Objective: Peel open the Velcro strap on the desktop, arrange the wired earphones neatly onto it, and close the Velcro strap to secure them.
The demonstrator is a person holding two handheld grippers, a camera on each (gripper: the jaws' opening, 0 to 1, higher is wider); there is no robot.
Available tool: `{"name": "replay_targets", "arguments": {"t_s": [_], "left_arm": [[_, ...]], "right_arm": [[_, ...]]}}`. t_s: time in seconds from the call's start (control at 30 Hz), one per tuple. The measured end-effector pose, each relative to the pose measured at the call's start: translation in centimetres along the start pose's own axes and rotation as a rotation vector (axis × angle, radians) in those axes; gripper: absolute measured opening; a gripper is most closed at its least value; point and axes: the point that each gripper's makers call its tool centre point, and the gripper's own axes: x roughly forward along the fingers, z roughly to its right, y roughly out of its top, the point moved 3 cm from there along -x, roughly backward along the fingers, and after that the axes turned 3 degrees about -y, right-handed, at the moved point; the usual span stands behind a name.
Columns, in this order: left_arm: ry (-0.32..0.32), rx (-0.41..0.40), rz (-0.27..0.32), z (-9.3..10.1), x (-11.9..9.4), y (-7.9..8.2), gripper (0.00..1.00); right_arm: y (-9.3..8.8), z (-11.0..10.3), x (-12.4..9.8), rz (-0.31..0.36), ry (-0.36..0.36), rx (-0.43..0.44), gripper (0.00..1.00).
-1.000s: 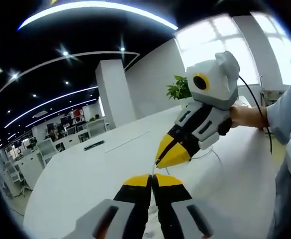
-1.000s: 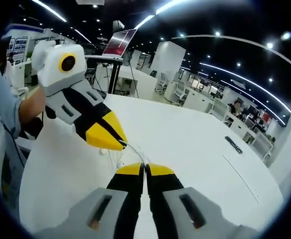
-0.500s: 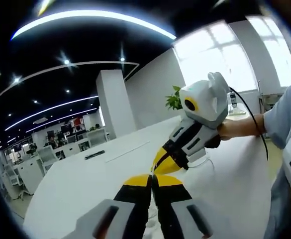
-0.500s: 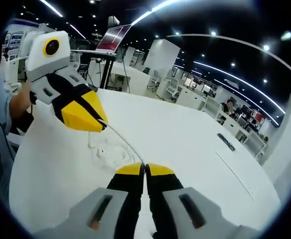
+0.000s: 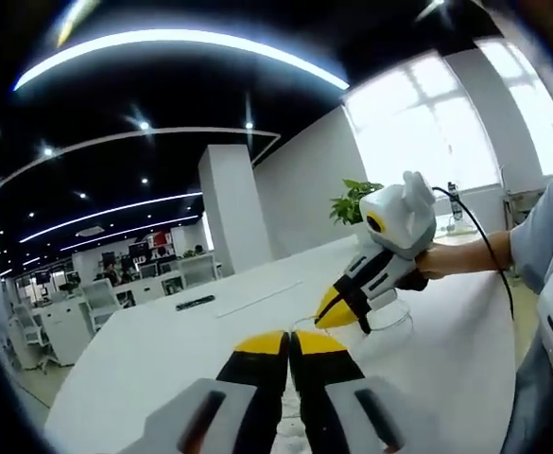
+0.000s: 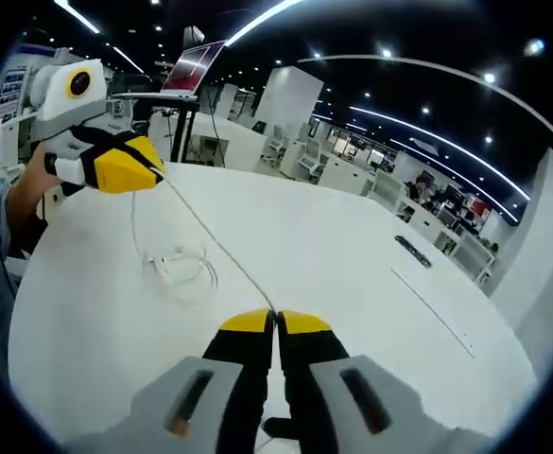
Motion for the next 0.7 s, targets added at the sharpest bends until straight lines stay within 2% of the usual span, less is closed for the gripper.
{"name": "replay_targets", "arguments": {"t_s": [0.2, 0.3, 0.5, 0.6, 0.7], "left_arm": [[0.068, -0.027, 0.028, -1.7, -1.1, 0.1, 0.06], [0.052, -0.068, 0.027, -1.7, -1.1, -0.4, 0.06], [0.047, -0.055, -0.003, -1.4, -0.6, -1.1, 0.06], [0.038, -0.064, -0.032, -1.3, -0.5, -2.0, 0.06], [0.056, -0.078, -0.054, -1.8, -0.6, -2.7, 0.06]], "right_arm": [[-1.1, 1.0, -1.0, -0.022, -0.02, 0.038, 0.03], [-0.7, 0.3, -1.2, 0.009, 0.025, 0.096, 0.03], [0.2, -1.2, -1.3, 0.022, 0.063, 0.081, 0.03], [1.1, -1.6, -1.5, 0.066, 0.091, 0.103, 0.03], [2.4, -2.0, -1.8, 0.124, 0.124, 0.134, 0.03]]}}
